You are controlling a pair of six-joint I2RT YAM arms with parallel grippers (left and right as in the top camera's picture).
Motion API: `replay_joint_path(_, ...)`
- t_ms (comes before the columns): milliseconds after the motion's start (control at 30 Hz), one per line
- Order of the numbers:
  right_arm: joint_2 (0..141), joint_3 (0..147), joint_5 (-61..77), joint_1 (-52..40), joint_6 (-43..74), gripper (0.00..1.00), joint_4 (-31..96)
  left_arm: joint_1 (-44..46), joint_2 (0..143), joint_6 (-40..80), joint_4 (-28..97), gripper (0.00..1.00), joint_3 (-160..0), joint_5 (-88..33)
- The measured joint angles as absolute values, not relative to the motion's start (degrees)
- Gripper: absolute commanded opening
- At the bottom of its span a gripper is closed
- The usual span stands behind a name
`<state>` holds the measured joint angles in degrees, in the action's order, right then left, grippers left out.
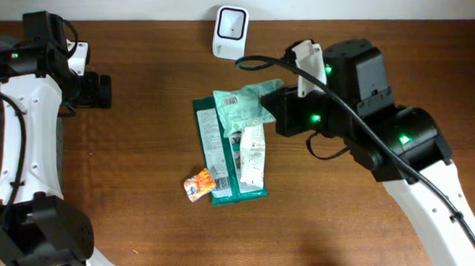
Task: Scan the item barcode
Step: 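Hold the mint-green pack in front of the scanner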
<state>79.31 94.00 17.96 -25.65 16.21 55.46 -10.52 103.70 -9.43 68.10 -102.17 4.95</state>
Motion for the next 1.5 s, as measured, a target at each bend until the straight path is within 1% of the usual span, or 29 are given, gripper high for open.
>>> replay_joint_path(167, 82.4, 94.1, 12.2, -25.6, 16.1, 0.04, 55.0, -10.5, 103.7, -9.4, 68.1, 0.99, -102.2, 5.0)
replay_joint_path(233, 87.0, 95.5, 7.3, -25.7, 16.0, 0.04, 54.0, -10.5, 103.7, -9.4, 68.1, 0.99, -102.2, 5.0)
replay_joint_path(367, 98.6, 106.6, -2.7, -26.1, 13.3, 0.04, 54.2, -10.5, 103.7, -9.4, 68.1, 0.99, -102.2, 5.0)
replay_joint_path(433, 104.0, 112.6, -11.6, -27.2, 9.6, 0.04, 51.0, -10.5, 103.7, -9.4, 68.1, 0.99, -102.2, 5.0)
replay_joint_path(467, 106.1, 113.9, -16.4, -28.2, 7.1, 0.04, 47.3, -10.5, 103.7, -9.4, 68.1, 0.99, -102.2, 5.0)
replay_joint_path(533, 110.5, 114.8, -27.4, -30.6, -0.2, 0.04, 35.6, -10.5, 103.7, -9.4, 68.0, 0.99, -102.2, 5.0)
replay_joint_path(600, 115.1, 115.4, -33.0, -31.8, -8.5, 0.04, 23.1, -10.5, 103.7, -9.4, 68.2, 0.99, -102.2, 5.0)
replay_joint_path(733, 125.3, 115.6, -37.7, -32.3, -27.8, 0.04, 0.1, -10.5, 103.7, -9.4, 68.2, 0.99, -102.1, 5.0)
replay_joint_path(800, 130.7, 115.4, -38.4, -32.1, -39.1, 0.04, -13.3, -10.5, 103.7, -9.4, 68.2, 0.99, -102.1, 5.0)
replay_joint_path(833, 133.0, 115.3, -38.2, -32.0, -45.1, 0.04, -18.3, -10.5, 103.7, -9.4, 68.1, 1.00, -102.1, 5.0)
replay_joint_path(867, 134.6, 115.3, -37.1, -31.8, -49.4, 0.04, -20.8, -10.5, 103.7, -9.4, 68.2, 0.99, -102.1, 5.0)
replay_joint_path(933, 137.2, 115.3, -34.8, -31.3, -56.3, 0.04, -22.6, -10.5, 103.7, -9.4, 68.1, 0.99, -102.1, 5.0)
replay_joint_path(1100, 140.0, 115.3, -32.6, -29.5, -63.1, 0.04, -22.5, -10.5, 103.7, -9.4, 68.1, 0.99, -102.1, 5.0)
replay_joint_path(1367, 140.0, 115.3, -30.4, -29.1, -64.8, 0.04, -20.9, -10.5, 103.7, -9.4, 68.1, 0.99, -102.1, 5.0)
replay_joint_path(1500, 139.4, 115.3, -29.4, -29.3, -59.5, 0.04, -19.7, -10.5, 103.7, -9.4, 68.1, 0.99, -102.1, 5.0)
